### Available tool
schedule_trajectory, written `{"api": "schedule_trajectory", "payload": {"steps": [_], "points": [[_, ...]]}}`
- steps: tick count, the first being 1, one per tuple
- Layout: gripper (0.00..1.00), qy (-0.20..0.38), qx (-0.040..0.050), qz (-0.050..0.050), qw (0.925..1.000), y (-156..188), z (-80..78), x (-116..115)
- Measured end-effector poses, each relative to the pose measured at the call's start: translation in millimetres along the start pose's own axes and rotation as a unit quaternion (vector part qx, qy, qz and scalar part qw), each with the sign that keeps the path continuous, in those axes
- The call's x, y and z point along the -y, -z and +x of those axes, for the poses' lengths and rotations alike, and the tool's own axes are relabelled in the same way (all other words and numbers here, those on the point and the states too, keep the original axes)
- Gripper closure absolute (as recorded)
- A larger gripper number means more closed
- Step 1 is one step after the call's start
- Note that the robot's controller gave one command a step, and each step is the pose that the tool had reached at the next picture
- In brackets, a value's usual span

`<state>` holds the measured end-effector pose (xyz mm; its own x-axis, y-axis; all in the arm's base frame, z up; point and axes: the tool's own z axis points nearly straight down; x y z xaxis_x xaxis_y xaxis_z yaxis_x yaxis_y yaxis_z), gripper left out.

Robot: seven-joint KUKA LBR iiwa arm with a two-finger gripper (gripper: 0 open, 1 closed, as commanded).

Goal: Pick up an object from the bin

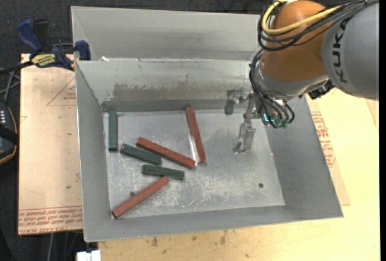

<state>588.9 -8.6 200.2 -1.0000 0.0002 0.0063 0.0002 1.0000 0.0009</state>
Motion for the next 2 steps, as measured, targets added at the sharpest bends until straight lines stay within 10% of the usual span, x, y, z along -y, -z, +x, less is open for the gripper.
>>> {"api": "schedule_trajectory", "payload": {"steps": [2], "points": [[0.00, 0.029, 0.0077, 0.001, 0.9996, -12.8, -5.8, -14.9]]}}
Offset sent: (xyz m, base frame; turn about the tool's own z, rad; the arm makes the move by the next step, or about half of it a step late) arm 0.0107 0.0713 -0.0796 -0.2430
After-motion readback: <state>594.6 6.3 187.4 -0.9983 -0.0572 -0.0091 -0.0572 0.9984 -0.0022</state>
